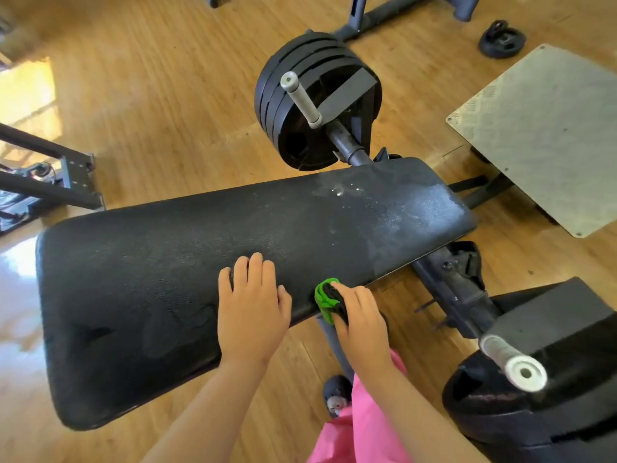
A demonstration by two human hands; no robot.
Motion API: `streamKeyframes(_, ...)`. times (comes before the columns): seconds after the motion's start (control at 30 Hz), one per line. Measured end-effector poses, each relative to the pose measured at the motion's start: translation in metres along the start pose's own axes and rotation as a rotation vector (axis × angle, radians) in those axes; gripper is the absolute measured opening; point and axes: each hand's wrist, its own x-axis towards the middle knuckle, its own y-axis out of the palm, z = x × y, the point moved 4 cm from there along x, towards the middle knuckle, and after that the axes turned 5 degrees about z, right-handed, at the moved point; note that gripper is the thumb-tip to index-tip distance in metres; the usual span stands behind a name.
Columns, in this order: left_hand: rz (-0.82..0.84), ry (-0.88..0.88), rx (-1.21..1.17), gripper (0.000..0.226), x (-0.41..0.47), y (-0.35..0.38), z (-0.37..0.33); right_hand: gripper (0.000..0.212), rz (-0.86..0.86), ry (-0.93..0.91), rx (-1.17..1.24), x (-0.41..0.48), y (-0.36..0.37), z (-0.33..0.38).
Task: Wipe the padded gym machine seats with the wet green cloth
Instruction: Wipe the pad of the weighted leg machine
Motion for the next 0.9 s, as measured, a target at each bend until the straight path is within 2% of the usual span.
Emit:
streamKeyframes(0.2,-0.006,0.004,-0.007,0.035,-0.001,0.002,0.001,0.056,0.015,0.048,0.032,-0.001,0.002,-0.003)
streamKeyframes(0.3,-0.007,0.004,-0.013,0.036,-0.001,0.002,0.001,0.046,0.010,0.064,0.015,0.001,-0.002,-0.002)
streamKeyframes(0.4,-0.006,0.003,-0.018,0.036,0.000,0.002,0.001,0.031,-0.066,0.251,0.086,0.008,-0.020,-0.024)
streamKeyframes(0.47,-0.006,0.001,-0.018,0.035,-0.001,0.001,0.000,0.031,-0.083,0.401,0.070,0.019,-0.032,-0.048)
streamKeyframes(0.57,-0.005,-0.001,-0.014,0.031,0.000,0.002,0.000,0.032,-0.050,0.507,-0.018,0.041,-0.045,-0.073)
streamKeyframes(0.77,-0.011,-0.006,-0.019,0.035,0.000,0.000,0.000,0.033,-0.020,0.559,-0.056,0.047,-0.047,-0.065)
streamKeyframes(0.9,-0.020,-0.011,-0.045,0.029,-0.001,-0.001,0.001,0.030,0.038,0.431,0.004,0.035,-0.039,-0.036)
